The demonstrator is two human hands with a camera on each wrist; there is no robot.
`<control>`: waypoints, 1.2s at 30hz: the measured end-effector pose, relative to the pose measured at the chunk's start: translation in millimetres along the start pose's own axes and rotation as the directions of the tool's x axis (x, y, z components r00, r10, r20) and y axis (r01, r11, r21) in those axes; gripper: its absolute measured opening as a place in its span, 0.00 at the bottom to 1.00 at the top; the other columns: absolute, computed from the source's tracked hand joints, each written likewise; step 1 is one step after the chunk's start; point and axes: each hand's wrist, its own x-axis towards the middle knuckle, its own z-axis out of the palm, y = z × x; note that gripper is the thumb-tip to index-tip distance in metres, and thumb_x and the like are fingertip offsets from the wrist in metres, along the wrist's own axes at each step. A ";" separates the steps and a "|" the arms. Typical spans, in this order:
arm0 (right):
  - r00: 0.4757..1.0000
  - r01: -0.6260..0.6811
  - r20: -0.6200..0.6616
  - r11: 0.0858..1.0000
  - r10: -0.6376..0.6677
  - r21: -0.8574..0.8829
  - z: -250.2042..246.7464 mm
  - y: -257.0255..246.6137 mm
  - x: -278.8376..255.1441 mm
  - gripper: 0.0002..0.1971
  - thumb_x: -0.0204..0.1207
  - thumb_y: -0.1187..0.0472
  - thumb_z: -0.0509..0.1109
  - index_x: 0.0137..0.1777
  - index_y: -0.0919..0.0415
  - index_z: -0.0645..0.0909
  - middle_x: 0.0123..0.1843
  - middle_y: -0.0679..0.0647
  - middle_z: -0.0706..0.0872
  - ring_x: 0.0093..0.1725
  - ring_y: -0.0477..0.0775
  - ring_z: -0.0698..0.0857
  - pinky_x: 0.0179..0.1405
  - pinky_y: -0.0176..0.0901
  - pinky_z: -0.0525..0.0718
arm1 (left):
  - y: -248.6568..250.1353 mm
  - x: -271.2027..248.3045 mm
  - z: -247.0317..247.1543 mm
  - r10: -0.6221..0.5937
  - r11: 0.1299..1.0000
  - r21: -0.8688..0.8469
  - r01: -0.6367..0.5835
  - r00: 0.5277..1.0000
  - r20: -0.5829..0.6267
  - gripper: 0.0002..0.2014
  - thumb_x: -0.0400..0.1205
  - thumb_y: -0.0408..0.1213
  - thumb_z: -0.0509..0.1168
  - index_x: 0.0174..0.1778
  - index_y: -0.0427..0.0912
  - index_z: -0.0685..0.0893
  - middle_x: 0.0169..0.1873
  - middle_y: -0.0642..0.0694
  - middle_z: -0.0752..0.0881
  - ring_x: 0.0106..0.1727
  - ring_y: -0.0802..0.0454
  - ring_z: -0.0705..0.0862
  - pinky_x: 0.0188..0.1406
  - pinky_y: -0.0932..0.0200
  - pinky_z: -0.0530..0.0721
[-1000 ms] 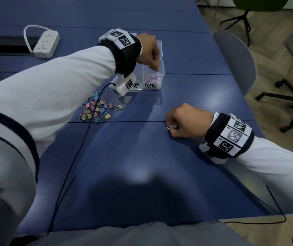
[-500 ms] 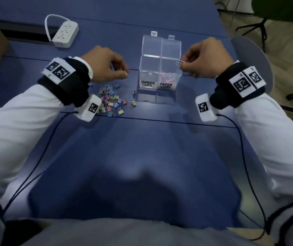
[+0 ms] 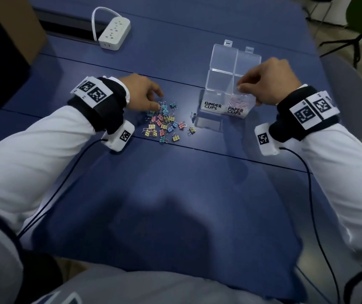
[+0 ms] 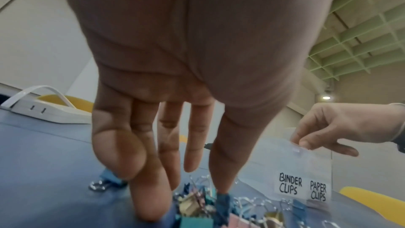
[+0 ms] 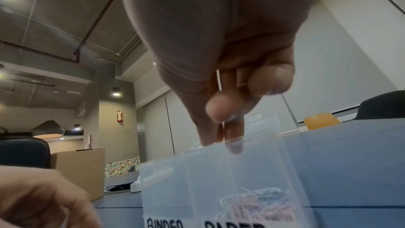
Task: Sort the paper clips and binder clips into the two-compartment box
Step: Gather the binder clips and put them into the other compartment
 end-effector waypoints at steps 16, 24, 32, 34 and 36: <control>0.858 0.452 0.323 0.886 -0.400 -0.106 78.5 -71.3 -35.2 0.20 0.71 0.46 0.73 0.64 0.44 0.82 0.59 0.53 0.82 0.55 0.54 0.82 0.55 0.54 0.84 | 3.9 -43.3 12.2 -0.018 0.999 0.041 0.017 0.999 0.026 0.05 0.70 0.43 0.76 0.37 0.47 0.90 0.30 0.58 0.88 0.34 0.62 0.84 0.36 0.65 0.78; 0.915 0.370 0.213 0.922 -0.342 -0.112 71.4 -50.9 -35.7 0.20 0.72 0.48 0.71 0.64 0.48 0.82 0.59 0.55 0.81 0.63 0.57 0.79 0.59 0.56 0.82 | 19.9 -43.5 20.1 0.080 0.994 0.062 -0.086 0.993 0.092 0.02 0.71 0.39 0.73 0.36 0.46 0.89 0.29 0.56 0.86 0.31 0.59 0.82 0.39 0.63 0.81; 0.882 0.383 0.340 0.917 -0.327 -0.112 74.8 -40.5 -41.9 0.22 0.73 0.51 0.70 0.69 0.47 0.79 0.77 0.53 0.74 0.73 0.57 0.75 0.72 0.57 0.76 | 77.7 -17.8 -57.0 0.277 0.958 0.107 -0.264 0.953 -0.126 0.08 0.75 0.48 0.71 0.38 0.47 0.85 0.29 0.53 0.85 0.32 0.54 0.81 0.40 0.63 0.73; 0.888 0.367 0.334 0.925 -0.317 -0.100 76.5 -38.5 -43.8 0.20 0.73 0.55 0.69 0.66 0.48 0.81 0.76 0.52 0.74 0.72 0.56 0.76 0.72 0.55 0.76 | 106.6 8.0 -69.6 0.361 0.932 0.106 -0.346 0.908 -0.212 0.09 0.75 0.48 0.70 0.41 0.47 0.86 0.33 0.52 0.85 0.36 0.53 0.81 0.42 0.63 0.73; 0.887 0.358 0.341 0.930 -0.311 -0.085 77.6 -35.7 -46.8 0.17 0.73 0.57 0.68 0.62 0.50 0.84 0.76 0.52 0.74 0.71 0.57 0.76 0.70 0.55 0.77 | 132.9 35.4 -70.5 0.405 0.914 0.112 -0.390 0.886 -0.227 0.10 0.75 0.48 0.70 0.42 0.45 0.87 0.36 0.51 0.87 0.37 0.54 0.81 0.43 0.62 0.75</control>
